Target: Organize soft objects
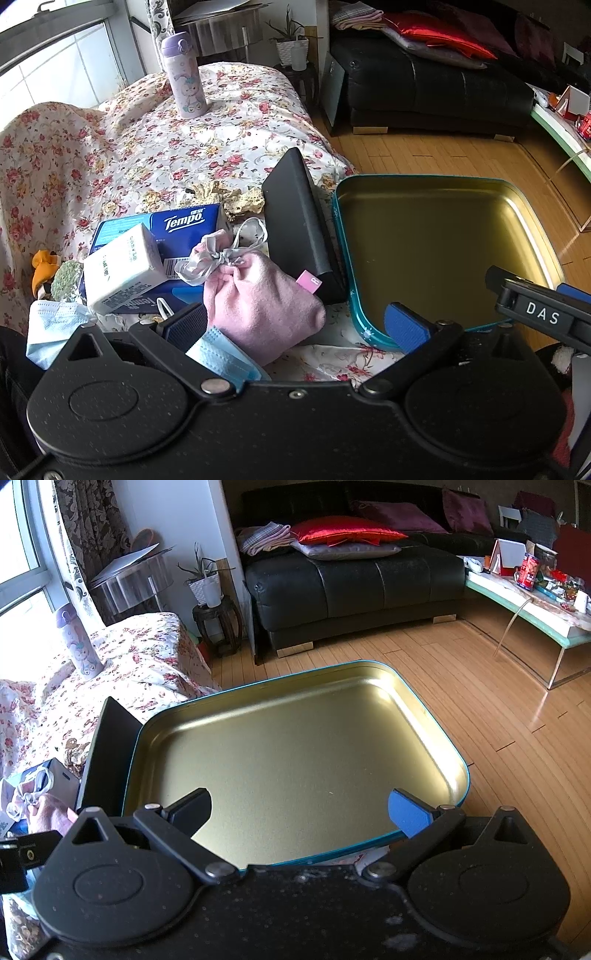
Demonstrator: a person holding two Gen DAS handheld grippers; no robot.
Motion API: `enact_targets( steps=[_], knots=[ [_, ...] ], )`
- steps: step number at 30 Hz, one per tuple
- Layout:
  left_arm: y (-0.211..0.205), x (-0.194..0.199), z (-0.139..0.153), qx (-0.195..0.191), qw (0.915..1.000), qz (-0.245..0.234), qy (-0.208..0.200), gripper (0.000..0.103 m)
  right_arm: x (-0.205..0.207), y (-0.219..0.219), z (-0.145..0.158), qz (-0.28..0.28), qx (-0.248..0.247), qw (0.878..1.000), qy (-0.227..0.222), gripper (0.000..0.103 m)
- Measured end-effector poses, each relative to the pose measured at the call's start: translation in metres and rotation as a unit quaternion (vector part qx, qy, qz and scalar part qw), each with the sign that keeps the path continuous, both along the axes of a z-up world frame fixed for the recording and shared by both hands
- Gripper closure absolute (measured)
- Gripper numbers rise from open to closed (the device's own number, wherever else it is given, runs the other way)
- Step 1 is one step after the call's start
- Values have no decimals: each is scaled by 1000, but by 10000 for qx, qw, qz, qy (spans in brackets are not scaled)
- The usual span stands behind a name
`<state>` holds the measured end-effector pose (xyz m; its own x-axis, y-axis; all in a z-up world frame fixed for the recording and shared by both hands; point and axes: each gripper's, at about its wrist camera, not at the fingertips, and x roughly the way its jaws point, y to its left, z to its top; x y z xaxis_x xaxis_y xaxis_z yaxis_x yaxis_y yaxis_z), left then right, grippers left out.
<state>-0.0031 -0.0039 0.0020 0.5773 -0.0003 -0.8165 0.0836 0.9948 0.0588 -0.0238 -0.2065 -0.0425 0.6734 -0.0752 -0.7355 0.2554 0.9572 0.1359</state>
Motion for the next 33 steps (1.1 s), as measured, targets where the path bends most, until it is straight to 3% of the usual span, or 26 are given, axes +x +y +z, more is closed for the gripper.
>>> enact_targets(
  steps=[21, 33],
  knots=[
    [24, 2, 4, -56, 10000, 48, -61, 4, 0, 7, 1, 55, -217, 9997, 53, 0],
    [113, 9, 31, 388, 9985, 105, -372, 4, -7, 13, 7, -124, -704, 9974, -118, 0]
  ],
)
